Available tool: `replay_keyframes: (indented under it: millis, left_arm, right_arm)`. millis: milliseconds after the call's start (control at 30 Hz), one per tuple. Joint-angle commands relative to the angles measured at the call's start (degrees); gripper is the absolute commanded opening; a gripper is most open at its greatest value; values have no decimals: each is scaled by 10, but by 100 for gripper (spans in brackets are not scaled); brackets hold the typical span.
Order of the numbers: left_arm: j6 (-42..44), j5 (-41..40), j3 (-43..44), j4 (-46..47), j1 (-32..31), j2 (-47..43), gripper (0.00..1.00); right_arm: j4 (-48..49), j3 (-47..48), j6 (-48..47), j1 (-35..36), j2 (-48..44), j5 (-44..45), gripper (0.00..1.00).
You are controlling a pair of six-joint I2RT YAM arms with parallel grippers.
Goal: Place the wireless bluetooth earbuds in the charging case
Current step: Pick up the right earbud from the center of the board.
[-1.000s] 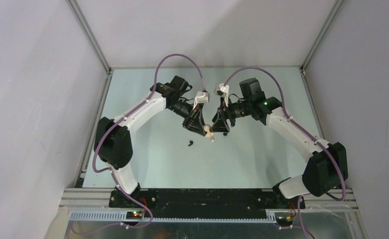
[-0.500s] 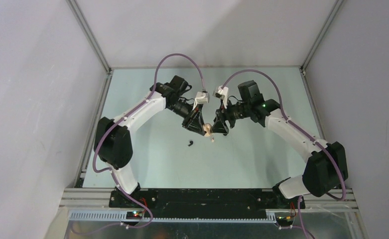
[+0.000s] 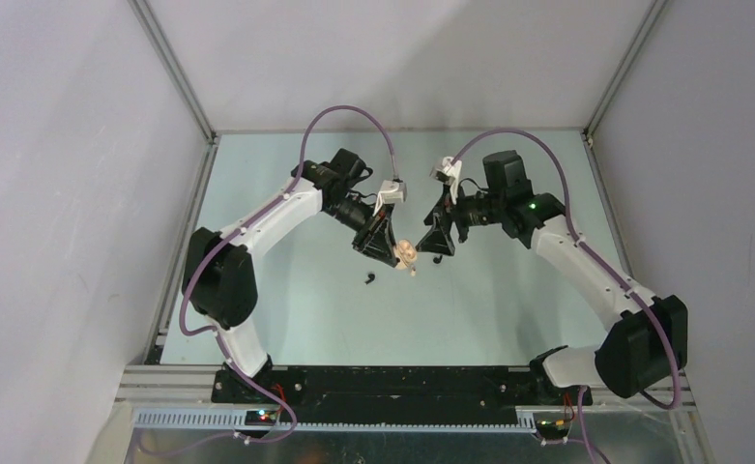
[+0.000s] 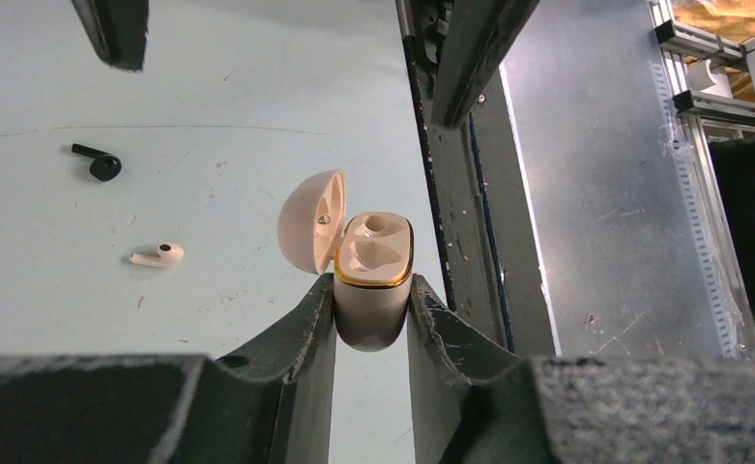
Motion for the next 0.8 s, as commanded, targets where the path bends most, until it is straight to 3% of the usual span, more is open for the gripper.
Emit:
replay_keyframes:
  millis: [0, 133, 233, 400, 500, 600, 767]
  left_arm:
    - [19, 12, 8, -6, -2, -28, 0]
    - [17, 4, 17, -1, 4, -47, 0]
    - [-10, 7, 3, 42, 11, -67, 0]
    - [-120, -12, -79, 220, 13, -126, 0]
    - [-191, -52, -136, 303, 13, -159, 0]
    - [-243, -90, -204, 419, 14, -215, 0]
    - [-288, -117, -249, 490, 20, -267, 0]
  right_arm:
    - [42, 2, 30, -35, -14, -22, 83]
    - [106, 10, 112, -88, 28, 65, 79]
    - [71, 69, 118, -94, 99, 182, 77]
    - [5, 173, 100, -88, 224, 272, 71]
    - [-103, 307, 30, -81, 334, 294, 57]
    - [-203, 462, -27, -78, 444, 318, 56]
    - [-254, 518, -164, -61, 499, 383, 58]
